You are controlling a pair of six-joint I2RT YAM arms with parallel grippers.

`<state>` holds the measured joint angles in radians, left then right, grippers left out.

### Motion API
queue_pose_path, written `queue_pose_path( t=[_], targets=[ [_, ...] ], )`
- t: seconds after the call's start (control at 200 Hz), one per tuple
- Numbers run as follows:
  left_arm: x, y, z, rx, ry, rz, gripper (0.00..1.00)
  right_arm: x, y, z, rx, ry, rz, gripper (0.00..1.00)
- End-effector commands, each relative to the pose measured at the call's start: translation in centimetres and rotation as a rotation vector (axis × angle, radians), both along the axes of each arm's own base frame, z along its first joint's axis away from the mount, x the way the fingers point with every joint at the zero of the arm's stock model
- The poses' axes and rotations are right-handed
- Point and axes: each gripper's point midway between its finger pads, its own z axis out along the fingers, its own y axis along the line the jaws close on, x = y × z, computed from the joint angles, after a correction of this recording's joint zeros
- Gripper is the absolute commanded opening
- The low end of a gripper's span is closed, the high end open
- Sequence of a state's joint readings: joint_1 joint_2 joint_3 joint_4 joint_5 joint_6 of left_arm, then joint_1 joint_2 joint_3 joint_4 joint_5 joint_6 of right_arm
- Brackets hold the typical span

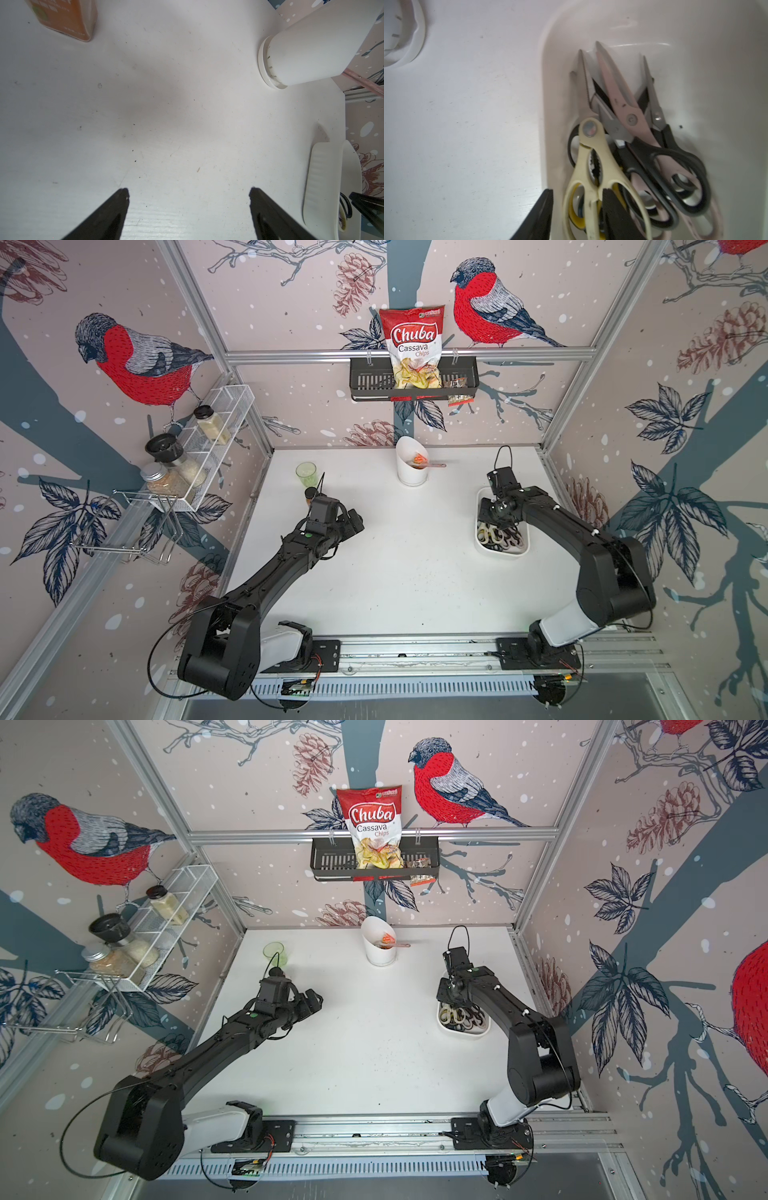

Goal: Take the scissors out of the storage box
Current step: Move the storage box to the center of the board, then pick up the scissors from the storage box.

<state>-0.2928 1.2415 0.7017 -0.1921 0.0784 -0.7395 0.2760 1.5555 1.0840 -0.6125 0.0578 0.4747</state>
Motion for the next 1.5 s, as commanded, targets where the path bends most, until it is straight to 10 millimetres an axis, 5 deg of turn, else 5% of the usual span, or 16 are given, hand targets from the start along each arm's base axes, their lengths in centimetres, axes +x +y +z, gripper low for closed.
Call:
queue_pose_path(
  t=[0.0, 0.2, 0.62, 0.925, 1.09, 1.33, 1.496],
  targets=[
    [0.5, -0.5, 0.4, -0.012, -0.016, -0.021, 0.94, -1.8, -2.0, -0.7, -0.007, 0.054, -0.036, 0.40],
    [1.1, -1.0, 0.4, -0.022, -0.010, -0.033, 0.94, -2.6, -4.1, -1.7, -0.003, 0.082, -0.074, 0.31],
    [0.9, -0.8, 0.3, -0.022, -0.005, -0.019, 0.94, -3.7, -3.8, -3.8, 0.008, 0.126, -0.050, 0.30],
    [0.7, -0.6, 0.3, -0.024, -0.006, -0.009, 0.94, -3.0, -3.7, -3.4, 0.009, 0.096, -0.036, 0.13],
    [0.7, -0.5, 0.0, -0.017, 0.000, -0.007, 0.94, -2.7, -4.0, -2.4, -0.018, 0.077, -0.028, 0.00],
    [0.8, -0.3, -0.9, -0.030, 0.017, -0.001, 0.95, -1.9, -4.8, 1.0, -0.056, 0.011, -0.044, 0.00],
    [1.5, 1.1, -1.2, -0.097, 0.028, 0.040, 0.95, -1.9, -1.8, 3.4, -0.006, -0.055, -0.014, 0.00]
  ],
)
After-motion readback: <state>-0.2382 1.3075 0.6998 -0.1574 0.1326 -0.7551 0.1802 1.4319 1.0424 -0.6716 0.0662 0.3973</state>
